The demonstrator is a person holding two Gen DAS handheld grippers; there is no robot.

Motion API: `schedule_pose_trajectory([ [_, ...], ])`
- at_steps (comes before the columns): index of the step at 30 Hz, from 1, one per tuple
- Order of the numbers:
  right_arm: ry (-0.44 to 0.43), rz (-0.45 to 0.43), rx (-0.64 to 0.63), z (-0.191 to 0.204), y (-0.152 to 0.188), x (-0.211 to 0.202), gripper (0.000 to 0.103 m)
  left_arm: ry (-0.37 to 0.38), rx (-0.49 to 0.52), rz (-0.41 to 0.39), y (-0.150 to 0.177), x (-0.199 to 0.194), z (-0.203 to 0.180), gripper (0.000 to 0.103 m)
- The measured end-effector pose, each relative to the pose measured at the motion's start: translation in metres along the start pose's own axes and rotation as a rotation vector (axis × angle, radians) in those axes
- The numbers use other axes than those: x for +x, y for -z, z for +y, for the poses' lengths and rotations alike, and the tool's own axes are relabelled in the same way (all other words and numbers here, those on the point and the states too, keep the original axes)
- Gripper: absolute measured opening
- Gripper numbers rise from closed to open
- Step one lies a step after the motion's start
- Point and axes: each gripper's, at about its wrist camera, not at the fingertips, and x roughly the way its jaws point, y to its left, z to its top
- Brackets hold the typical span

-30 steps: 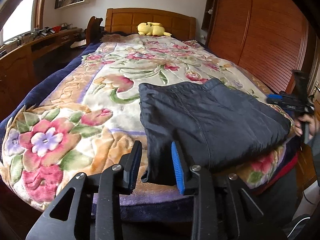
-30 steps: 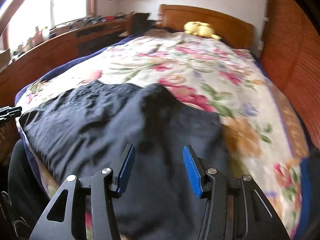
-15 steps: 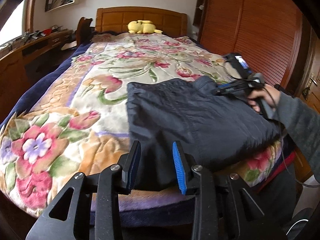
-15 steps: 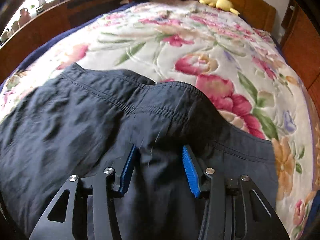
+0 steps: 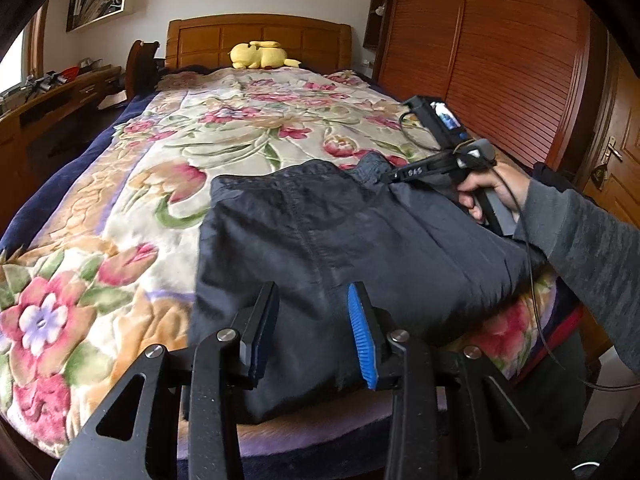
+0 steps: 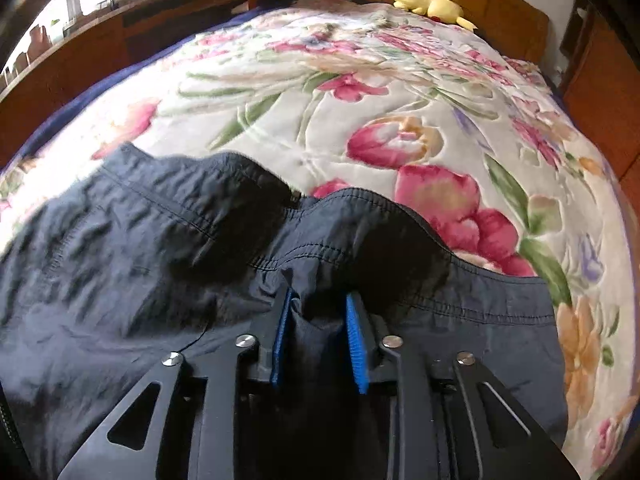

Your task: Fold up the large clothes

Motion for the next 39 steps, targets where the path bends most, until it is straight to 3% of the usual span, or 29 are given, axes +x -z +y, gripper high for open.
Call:
schedule_pose_trajectory([
  [3, -0.015, -0.055, -0.003, -0.017, 0.009, -0.025, 0.04, 0.013, 0.013, 0.009, -0.003, 0.006, -0.008, 0.039],
  [6, 0.015, -0.086, 0.015, -0.041, 0.019, -0.044, 0.05, 0.023, 0.026, 0.019, -0.003, 0.011, -0.016, 0.039],
  [9, 0.083, -0.096, 0.074, -0.074, 0.032, -0.054, 0.055, 0.031, 0.032, 0.027, -0.005, 0.016, -0.021, 0.04],
  [12, 0.161, -0.048, 0.134, -0.106, 0.046, -0.049, 0.056, 0.037, 0.042, 0.034, -0.007, 0.019, -0.028, 0.04],
  [15, 0.186, 0.047, 0.186, -0.131, 0.063, -0.028, 0.056, 0.04, 0.053, 0.04, -0.009, 0.021, -0.033, 0.04],
  [19, 0.11, 0.079, 0.246, -0.146, 0.078, -0.011, 0.056, 0.043, 0.064, 0.054, -0.009, 0.024, -0.04, 0.04],
  [20, 0.09, 0.072, 0.254, -0.149, 0.081, -0.011, 0.054, 0.044, 0.067, 0.058, -0.008, 0.026, -0.041, 0.041],
  [21, 0.066, 0.067, 0.238, -0.149, 0.083, -0.009, 0.038, 0.045, 0.07, 0.064, -0.008, 0.027, -0.043, 0.041],
  [24, 0.084, 0.054, 0.15, -0.145, 0.085, -0.014, 0.005, 0.047, 0.08, 0.079, -0.008, 0.032, -0.049, 0.041],
  [27, 0.197, -0.017, 0.165, -0.155, 0.095, -0.032, 0.004, 0.053, 0.089, 0.08, -0.009, 0.032, -0.056, 0.041],
  [34, 0.233, -0.095, 0.215, -0.162, 0.117, -0.068, 0.005, 0.094, 0.108, 0.074, -0.013, 0.035, -0.074, 0.041],
  [37, 0.221, -0.135, 0.211, -0.15, 0.136, -0.102, 0.023, 0.11, 0.114, 0.07, -0.015, 0.039, -0.081, 0.042],
  [39, 0.22, -0.169, 0.183, -0.135, 0.154, -0.125, 0.063, 0.119, 0.115, 0.071, -0.016, 0.042, -0.084, 0.042],
])
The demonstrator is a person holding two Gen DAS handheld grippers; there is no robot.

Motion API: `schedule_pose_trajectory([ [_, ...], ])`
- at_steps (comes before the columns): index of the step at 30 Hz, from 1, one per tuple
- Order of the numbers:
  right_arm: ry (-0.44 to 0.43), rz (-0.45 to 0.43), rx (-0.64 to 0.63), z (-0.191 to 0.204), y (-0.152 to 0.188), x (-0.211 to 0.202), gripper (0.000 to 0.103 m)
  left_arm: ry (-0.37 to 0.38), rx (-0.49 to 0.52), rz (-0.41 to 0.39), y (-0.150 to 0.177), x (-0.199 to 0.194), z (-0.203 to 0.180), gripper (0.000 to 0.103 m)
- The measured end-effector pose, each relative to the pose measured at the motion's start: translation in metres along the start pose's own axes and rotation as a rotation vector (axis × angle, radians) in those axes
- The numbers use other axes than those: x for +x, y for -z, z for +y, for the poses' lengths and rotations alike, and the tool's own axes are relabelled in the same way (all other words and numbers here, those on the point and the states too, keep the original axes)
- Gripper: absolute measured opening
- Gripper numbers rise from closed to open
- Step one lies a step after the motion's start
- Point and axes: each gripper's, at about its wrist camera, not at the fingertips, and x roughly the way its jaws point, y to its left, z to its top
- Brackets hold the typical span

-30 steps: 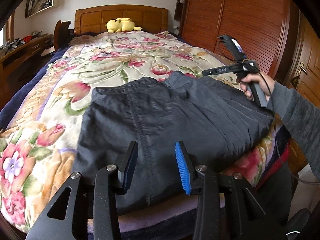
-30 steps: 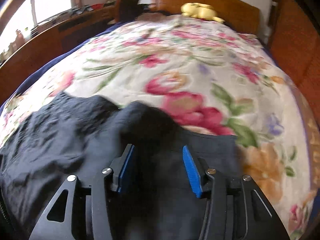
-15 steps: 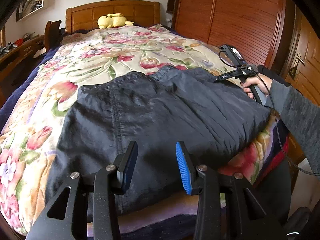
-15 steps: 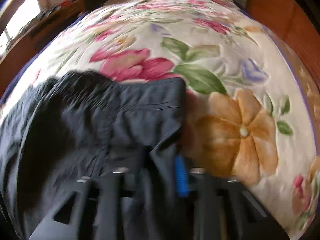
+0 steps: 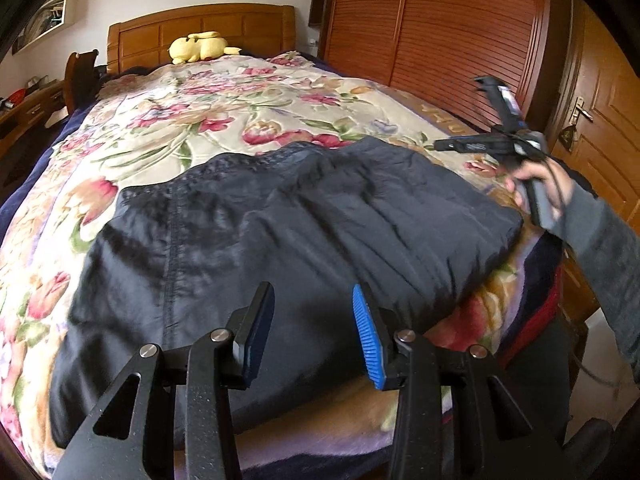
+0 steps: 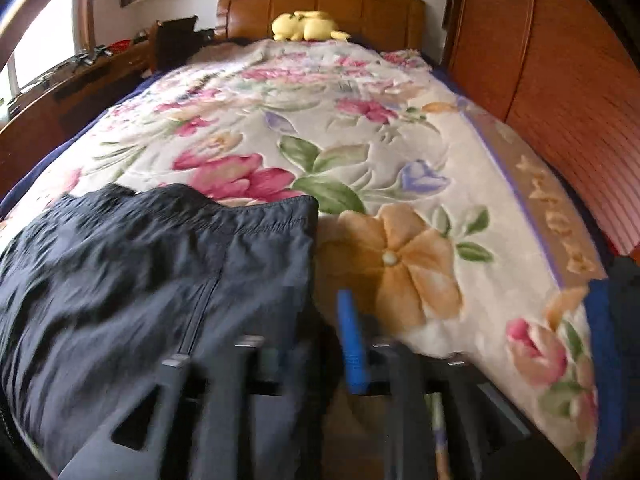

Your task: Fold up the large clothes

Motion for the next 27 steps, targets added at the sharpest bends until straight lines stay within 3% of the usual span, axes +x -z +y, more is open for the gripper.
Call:
schedule_pose_trajectory([
  [2, 0.019, -0.041, -0.02, 0.005, 0.017, -0.027, 0.078, 0.0, 0.005, 0.004, 0.0, 0.005, -0.003, 0.042],
  [3, 0.011, -0.049, -0.019, 0.009, 0.025, -0.035, 0.08, 0.0, 0.005, 0.007, 0.001, 0.007, -0.003, 0.042],
  [11, -0.055, -0.012, 0.021, 0.022, 0.091, -0.077, 0.082, -0.016, -0.018, 0.009, 0.011, 0.02, -0.004, 0.042],
  [23, -0.067, 0.059, 0.106, 0.022, 0.117, -0.054, 0.082, -0.013, -0.05, 0.03, 0.026, 0.037, 0.001, 0.042],
  [27, -0.076, 0.044, 0.123, 0.02, 0.12, -0.047, 0.086, -0.013, -0.052, 0.019, 0.03, 0.038, 0.001, 0.042],
])
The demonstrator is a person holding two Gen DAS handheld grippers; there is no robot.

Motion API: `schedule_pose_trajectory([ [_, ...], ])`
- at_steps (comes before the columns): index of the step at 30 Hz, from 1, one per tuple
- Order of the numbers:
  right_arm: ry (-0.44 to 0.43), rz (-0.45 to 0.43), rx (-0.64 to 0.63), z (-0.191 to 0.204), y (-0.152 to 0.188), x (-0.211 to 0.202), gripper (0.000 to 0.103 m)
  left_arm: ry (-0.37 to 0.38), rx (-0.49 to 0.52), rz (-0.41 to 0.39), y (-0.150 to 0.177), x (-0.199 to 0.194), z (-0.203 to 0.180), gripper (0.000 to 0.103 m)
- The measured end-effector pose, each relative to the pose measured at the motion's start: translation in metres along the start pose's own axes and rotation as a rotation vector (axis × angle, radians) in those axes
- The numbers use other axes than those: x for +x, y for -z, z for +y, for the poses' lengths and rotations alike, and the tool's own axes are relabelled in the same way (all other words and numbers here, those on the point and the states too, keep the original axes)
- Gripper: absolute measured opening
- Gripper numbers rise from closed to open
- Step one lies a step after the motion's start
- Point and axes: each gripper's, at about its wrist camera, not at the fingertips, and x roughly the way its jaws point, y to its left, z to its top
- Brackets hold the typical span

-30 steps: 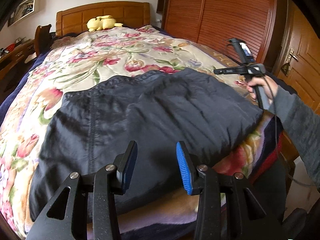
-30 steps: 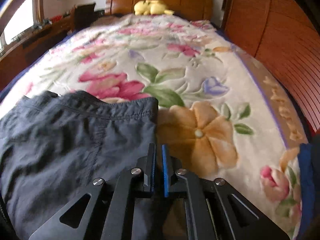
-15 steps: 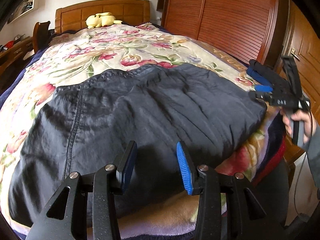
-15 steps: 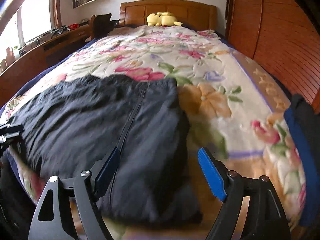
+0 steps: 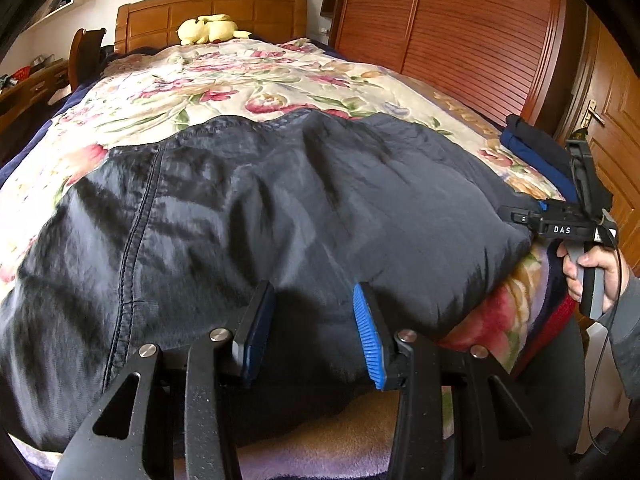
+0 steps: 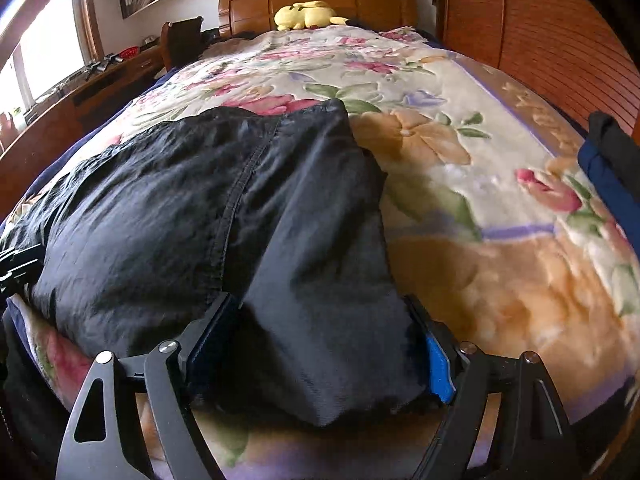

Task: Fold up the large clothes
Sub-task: 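Grasp the jacket edge with the right tool and fold it toward the left tool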

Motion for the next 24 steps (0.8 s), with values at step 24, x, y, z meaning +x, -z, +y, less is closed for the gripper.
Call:
schedule_pose_trajectory([
  [24, -0.108, 0.078, 0.053, -0.011, -0.003, 0.012, 0.077, -0.005, -0.007, -0.019, 0.01, -0.002, 0.001, 0.042],
])
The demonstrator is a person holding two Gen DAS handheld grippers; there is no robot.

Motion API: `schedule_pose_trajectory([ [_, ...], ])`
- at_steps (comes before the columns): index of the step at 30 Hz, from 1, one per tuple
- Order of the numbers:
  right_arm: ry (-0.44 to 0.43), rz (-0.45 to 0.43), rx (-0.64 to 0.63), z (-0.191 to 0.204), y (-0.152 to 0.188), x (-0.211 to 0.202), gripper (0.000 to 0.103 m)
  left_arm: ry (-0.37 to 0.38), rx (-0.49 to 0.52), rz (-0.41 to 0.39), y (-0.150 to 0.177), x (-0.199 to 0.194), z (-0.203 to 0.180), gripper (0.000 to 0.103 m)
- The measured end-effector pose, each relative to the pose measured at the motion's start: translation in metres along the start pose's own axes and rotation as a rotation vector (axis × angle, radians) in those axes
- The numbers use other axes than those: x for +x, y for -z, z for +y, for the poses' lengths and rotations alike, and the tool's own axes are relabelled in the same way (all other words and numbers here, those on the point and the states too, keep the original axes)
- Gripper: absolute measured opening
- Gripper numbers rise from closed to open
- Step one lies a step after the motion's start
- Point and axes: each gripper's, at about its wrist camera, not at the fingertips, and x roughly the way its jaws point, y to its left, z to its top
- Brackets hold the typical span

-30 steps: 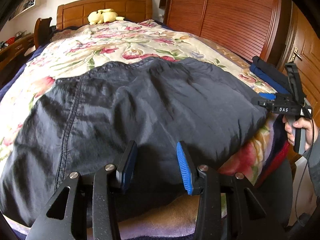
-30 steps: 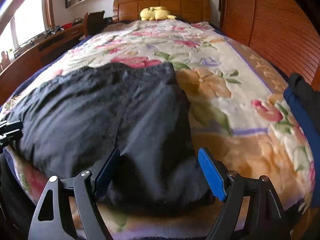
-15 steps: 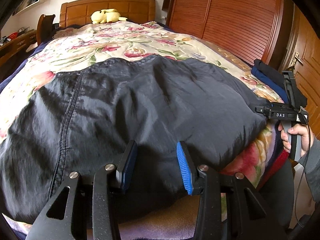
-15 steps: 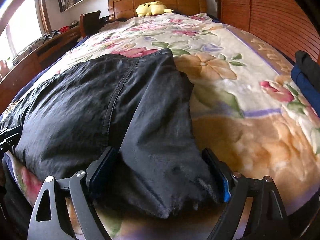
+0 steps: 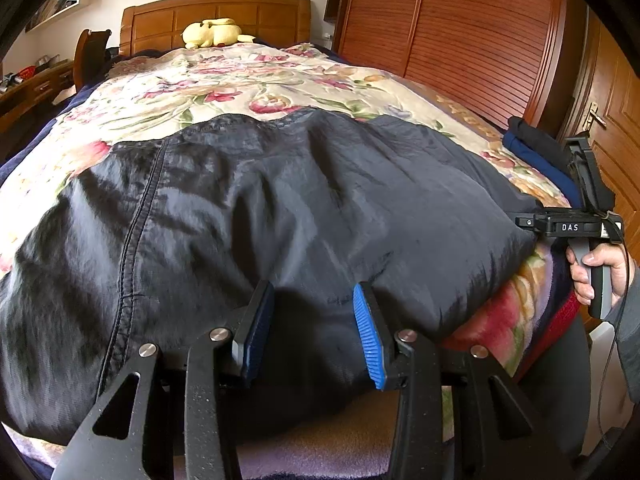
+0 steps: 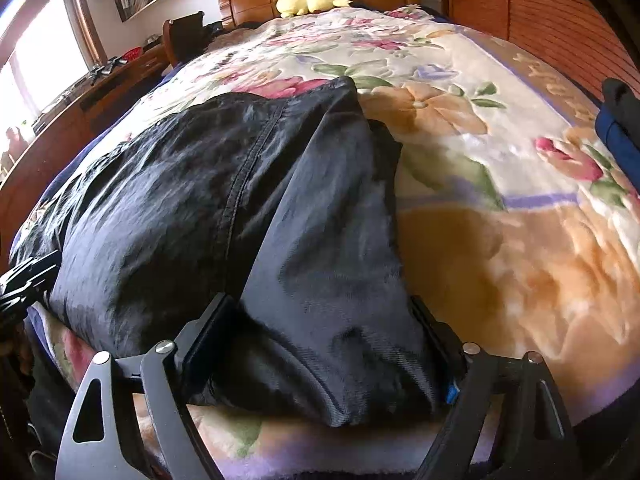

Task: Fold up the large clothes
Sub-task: 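Grasp the jacket edge with the right tool and fold it toward the left tool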

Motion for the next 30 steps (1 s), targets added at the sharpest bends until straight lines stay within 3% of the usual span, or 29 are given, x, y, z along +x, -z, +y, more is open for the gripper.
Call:
schedule_pose_trajectory([
  [1, -0.02, 0.002, 0.0, 0.0, 0.001, -0.003, 0.073, 0.001, -0.001, 0.002, 0.0, 0.0, 0.0, 0.042],
  [3, -0.099, 0.018, 0.02, -0.002, -0.001, -0.008, 0.043, 0.004, -0.003, 0.005, 0.0, 0.0, 0.0, 0.042],
  [4, -0.135, 0.009, 0.032, -0.003, -0.003, -0.015, 0.039, 0.005, -0.003, 0.008, -0.001, -0.001, 0.001, 0.042],
  [6, -0.126, -0.035, -0.018, 0.003, -0.009, -0.032, 0.033, 0.012, -0.007, 0.016, -0.002, -0.002, 0.001, 0.042],
  [12, -0.146, -0.172, -0.069, 0.036, -0.041, -0.075, 0.029, 0.012, -0.011, -0.016, -0.006, -0.032, 0.007, 0.042],
  [20, -0.22, -0.285, -0.231, 0.123, -0.083, -0.098, 0.025, -0.036, -0.039, -0.069, -0.001, -0.08, 0.038, 0.042],
  [26, -0.307, -0.29, -0.347, 0.191, -0.102, -0.087, 0.023, -0.103, -0.079, -0.105, 0.013, -0.112, 0.074, 0.042],
  [30, -0.403, -0.246, -0.412, 0.243, -0.112, -0.068, 0.021, -0.16, -0.127, -0.131, 0.023, -0.127, 0.1, 0.042],
])
